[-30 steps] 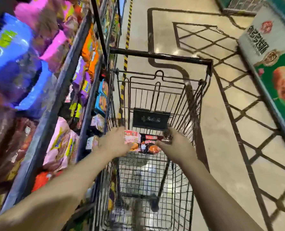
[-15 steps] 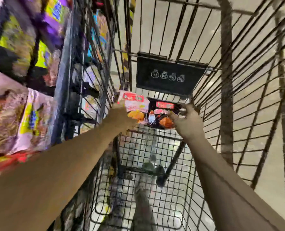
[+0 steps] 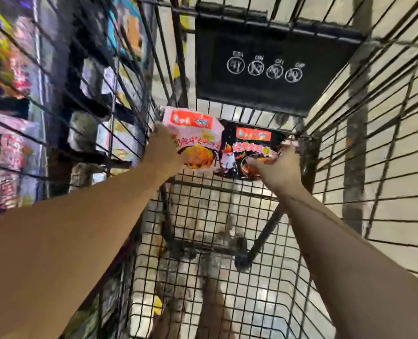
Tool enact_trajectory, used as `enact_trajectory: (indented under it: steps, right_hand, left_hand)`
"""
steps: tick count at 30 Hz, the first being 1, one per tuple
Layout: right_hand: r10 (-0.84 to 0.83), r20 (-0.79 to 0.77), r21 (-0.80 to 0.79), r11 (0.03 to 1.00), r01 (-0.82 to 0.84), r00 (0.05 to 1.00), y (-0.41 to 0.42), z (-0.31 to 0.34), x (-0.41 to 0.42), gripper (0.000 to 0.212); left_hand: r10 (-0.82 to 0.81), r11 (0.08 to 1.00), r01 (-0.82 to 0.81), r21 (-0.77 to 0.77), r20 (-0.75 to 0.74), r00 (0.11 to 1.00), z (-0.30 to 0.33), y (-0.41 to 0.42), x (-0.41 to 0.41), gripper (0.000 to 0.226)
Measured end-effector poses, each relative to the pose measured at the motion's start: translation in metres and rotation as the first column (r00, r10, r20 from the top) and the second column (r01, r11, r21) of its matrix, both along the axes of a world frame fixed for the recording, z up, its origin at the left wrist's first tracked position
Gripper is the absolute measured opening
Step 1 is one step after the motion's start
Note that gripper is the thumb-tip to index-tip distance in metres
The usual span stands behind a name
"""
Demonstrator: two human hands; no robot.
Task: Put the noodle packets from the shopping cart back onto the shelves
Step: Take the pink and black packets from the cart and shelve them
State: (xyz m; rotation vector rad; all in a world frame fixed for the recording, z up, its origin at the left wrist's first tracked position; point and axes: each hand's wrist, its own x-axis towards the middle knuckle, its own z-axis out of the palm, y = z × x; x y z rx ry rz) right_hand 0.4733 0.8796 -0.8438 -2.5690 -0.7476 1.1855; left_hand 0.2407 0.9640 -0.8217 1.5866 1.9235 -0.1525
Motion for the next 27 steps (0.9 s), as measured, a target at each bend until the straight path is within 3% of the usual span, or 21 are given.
enact_trajectory:
  steps: [2, 7, 10, 15, 20, 23, 27]
  right_hand:
    - [0.048, -0.058, -0.049, 0.998, -0.05, 0.997, 0.004, -0.001, 0.001, 0.095]
    - [0.001, -0.125, -0.022, 1.0, -0.004, 0.992, 0.005, -0.007, 0.001, 0.112]
    - [-0.049, -0.12, -0.004, 0.999, 0.048, 0.992, 0.002, -0.006, 0.002, 0.097]
    - [-0.072, -0.107, -0.03, 0.997, 0.07, 0.992, 0.001, -0.002, -0.007, 0.085]
    - [-0.086, -0.077, -0.028, 0.996, 0.084, 0.993, 0.001, -0.025, -0.009, 0.109]
    - [-0.127, -0.149, 0.007, 0.992, 0.13, 0.981, -0.004, -0.045, -0.011, 0.113]
    - [-0.127, -0.302, 0.111, 0.98, 0.167, 0.945, -0.005, -0.001, -0.028, 0.045]
  left_hand:
    - [0.03, 0.999, -0.028, -0.028, 0.051, 0.998, -0.003, 0.004, 0.001, 0.091]
    - [0.068, 0.995, -0.065, -0.069, 0.037, 0.997, 0.002, 0.003, 0.001, 0.11]
    - [0.039, 0.998, -0.038, -0.04, 0.017, 0.999, 0.014, 0.0, 0.0, 0.109]
    - [0.056, 0.998, -0.056, 0.0, 0.068, 0.996, 0.025, -0.007, -0.008, 0.089]
    - [0.11, 0.993, -0.117, 0.033, 0.168, 0.98, 0.031, -0.015, -0.013, 0.065]
    - [0.148, 0.988, -0.153, 0.009, 0.217, 0.965, 0.039, -0.02, -0.014, 0.051]
    - [0.166, 0.985, -0.173, 0.006, 0.246, 0.955, 0.055, -0.023, -0.015, 0.051]
